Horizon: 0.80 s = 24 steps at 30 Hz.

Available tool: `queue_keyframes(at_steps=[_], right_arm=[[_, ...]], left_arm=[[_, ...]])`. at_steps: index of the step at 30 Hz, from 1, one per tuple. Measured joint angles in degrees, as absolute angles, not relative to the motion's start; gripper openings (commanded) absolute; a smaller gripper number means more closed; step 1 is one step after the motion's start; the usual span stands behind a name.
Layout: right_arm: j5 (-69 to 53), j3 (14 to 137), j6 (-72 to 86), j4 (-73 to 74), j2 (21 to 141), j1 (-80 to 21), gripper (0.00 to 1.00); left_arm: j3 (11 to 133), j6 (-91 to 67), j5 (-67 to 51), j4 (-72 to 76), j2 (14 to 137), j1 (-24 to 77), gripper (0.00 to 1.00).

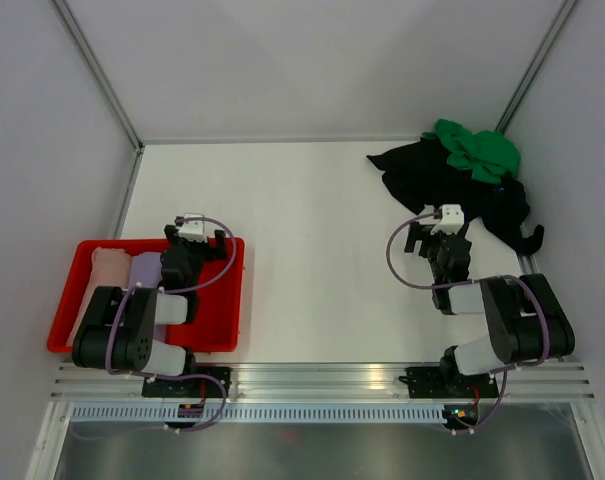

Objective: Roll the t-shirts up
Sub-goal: Grab a tshirt with the right arm

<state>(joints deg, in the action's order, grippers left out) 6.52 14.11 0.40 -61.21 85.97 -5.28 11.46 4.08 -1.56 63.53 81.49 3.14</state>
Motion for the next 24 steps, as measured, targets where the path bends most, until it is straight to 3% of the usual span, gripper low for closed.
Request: queue_keyframes(at_steps=[5,12,14,18,24], right_arm=[[2.2,29.69,2.9,-34.41,75.88,-4.64,0.98],[1.3,47.9,9.54,-12.82,67.44,-4.64,0.98],[2.79,51.13,11.18,-7.81,66.83,-4.64,0.98],[6.55,58.11,12.56,3.9,67.81,-4.64,0.98],[12.8,71.55,13.58,17.19,79.09,-4.56,0.98]], left_arm=[[11.46,4.08,-1.63,63.53,81.49,3.14,1.0],[11.86,4.1,-1.98,62.63,81.36,3.14,1.0],[15.11,3.9,-2.66,55.33,79.75,3.14,1.0],[33.08,3.95,-4.71,31.42,76.75,3.14,1.0],[50.33,5.8,-9.87,6.66,71.42,3.09,1.0]])
